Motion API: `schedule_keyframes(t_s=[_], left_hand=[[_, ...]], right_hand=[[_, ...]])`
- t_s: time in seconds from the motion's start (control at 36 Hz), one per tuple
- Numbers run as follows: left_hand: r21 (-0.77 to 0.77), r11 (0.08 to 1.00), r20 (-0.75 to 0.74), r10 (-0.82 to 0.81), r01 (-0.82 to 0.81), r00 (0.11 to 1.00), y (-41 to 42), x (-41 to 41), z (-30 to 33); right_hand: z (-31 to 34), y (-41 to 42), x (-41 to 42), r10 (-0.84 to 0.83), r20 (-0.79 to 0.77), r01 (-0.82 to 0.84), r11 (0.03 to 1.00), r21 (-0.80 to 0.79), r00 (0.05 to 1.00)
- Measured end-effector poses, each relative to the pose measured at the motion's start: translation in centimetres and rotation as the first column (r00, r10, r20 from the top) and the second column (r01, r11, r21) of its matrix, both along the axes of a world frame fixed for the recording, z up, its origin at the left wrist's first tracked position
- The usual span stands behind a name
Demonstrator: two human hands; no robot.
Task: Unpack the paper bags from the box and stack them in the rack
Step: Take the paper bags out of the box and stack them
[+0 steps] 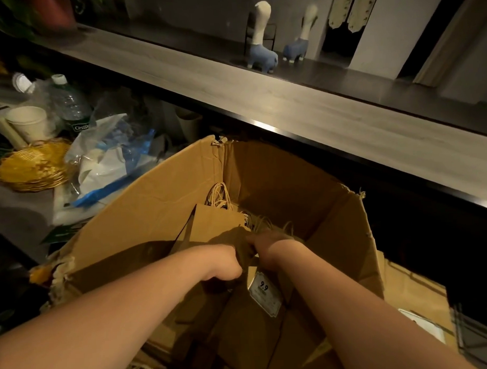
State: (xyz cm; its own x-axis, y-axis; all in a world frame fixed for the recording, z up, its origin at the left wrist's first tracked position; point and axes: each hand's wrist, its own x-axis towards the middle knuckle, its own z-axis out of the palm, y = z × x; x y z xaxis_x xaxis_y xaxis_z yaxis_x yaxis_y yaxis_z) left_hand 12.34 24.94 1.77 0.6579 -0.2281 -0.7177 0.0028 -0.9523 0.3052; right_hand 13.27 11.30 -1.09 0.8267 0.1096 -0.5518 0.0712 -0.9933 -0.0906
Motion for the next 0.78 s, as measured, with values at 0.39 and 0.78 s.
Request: schedule_keyframes(t_s=[0.39, 0.78], left_hand=[[-0.140, 0.976, 0.007, 0.168, -0.165, 0.986, -0.3, -0.3, -0.4], [-0.097, 0.882, -0.112, 0.451, -0.461, 0.885, 3.8, 2.7, 1.7]], right_hand=[[3.6, -0.9, 0.1, -0.020, 0.197, -0.060, 0.918, 0.391, 0.980], [-0.4, -2.8, -1.3, -0.515, -0.261, 0.565, 0.806, 0.176, 0.817]])
